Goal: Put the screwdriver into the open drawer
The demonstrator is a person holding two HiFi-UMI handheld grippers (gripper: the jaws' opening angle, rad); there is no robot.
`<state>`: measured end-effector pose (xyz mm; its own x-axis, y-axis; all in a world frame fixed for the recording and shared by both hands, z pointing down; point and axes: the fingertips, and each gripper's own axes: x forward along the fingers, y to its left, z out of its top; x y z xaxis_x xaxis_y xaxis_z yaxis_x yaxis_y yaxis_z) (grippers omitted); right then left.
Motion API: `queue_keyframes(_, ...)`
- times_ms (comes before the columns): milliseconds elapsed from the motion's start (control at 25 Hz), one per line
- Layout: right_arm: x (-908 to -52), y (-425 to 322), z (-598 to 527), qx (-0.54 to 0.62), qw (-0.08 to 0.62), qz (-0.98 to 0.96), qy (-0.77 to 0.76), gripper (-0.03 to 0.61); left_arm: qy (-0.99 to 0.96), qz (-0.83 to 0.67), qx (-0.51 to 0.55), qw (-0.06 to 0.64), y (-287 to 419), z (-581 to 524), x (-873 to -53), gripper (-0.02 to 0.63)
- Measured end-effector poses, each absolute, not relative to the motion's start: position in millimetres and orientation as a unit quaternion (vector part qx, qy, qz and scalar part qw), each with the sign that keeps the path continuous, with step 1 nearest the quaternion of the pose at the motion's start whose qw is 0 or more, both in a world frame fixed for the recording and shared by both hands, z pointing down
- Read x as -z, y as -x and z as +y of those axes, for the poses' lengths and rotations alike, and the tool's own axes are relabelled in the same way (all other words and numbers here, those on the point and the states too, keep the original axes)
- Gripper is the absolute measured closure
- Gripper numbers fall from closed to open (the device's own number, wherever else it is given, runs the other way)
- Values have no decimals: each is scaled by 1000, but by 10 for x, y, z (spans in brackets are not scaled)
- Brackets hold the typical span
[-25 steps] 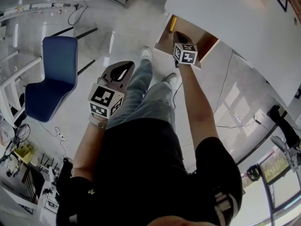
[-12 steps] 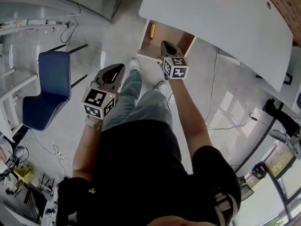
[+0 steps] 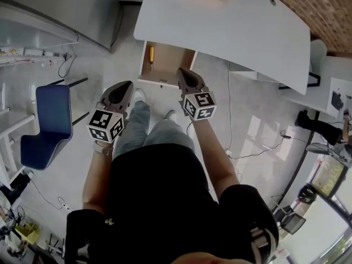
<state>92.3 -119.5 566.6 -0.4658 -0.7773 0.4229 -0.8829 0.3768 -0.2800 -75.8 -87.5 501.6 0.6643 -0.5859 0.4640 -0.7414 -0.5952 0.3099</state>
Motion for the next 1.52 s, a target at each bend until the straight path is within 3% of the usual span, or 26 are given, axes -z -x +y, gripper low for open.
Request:
queue_keyframes(760,-3552,-1639,-525,-99,67,-838,-533,568,-940,-304,-84,132,-204,-803,-3626,606)
queue_keyframes(1520,-2542,-2153,-216,-22,23,-818,-575,569,-969,-239,-24,54,-761,-881,-2492,606)
